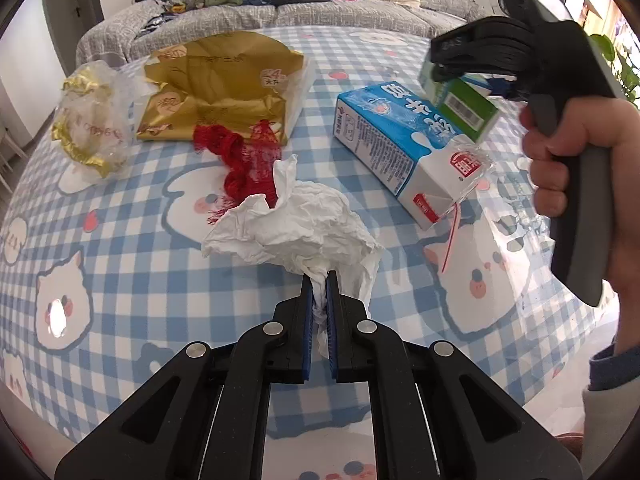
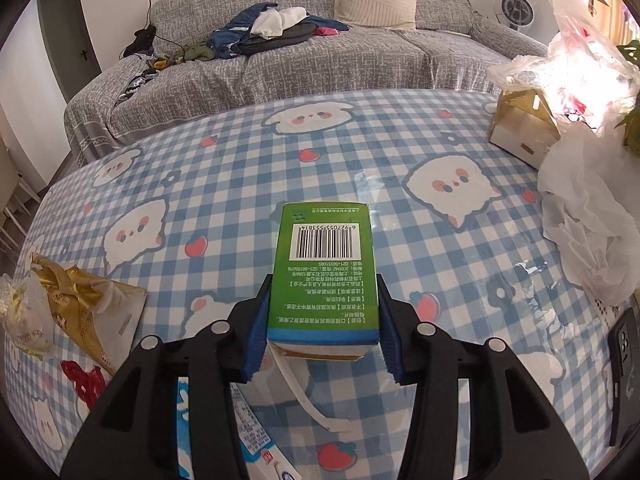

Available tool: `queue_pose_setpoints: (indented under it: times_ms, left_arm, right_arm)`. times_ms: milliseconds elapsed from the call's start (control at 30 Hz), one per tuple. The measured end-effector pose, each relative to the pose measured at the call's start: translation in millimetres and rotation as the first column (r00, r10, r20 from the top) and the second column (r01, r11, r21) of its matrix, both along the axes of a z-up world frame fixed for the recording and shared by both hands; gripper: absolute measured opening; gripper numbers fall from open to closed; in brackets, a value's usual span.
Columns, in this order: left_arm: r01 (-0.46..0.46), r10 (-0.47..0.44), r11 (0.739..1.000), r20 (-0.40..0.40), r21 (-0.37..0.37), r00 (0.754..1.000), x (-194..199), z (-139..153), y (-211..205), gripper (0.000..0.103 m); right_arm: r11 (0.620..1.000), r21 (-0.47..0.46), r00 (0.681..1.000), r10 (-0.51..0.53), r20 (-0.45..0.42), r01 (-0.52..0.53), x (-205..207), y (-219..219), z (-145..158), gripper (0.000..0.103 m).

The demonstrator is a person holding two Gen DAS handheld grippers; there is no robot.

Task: Collect trash
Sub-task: 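Lift the tissue and green box off the table with both tools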

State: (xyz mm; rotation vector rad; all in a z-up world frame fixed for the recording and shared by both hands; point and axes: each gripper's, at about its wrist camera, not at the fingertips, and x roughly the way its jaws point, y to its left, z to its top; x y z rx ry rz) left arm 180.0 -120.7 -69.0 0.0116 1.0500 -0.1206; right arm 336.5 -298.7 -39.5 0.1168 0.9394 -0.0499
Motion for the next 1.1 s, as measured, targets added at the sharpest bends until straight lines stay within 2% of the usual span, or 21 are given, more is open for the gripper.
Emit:
queue_pose_setpoints:
  times_ms: [700,1100]
  left_arm:
    - [0.003,0.000,0.999,0.052,-0.046,0.999,-60,25,16,0.005]
    - [-0.023,0.027,0.998,0.062,-0.055,0.998,-92,22,30,0.005]
  right_arm:
    - [0.998,-0.059,0.998,-0.028,0.050,0.031,-90,-18,24,0.045]
    - [0.999,-0.046,0.995,-0.012,0.095,0.016,-162,-19,29,0.045]
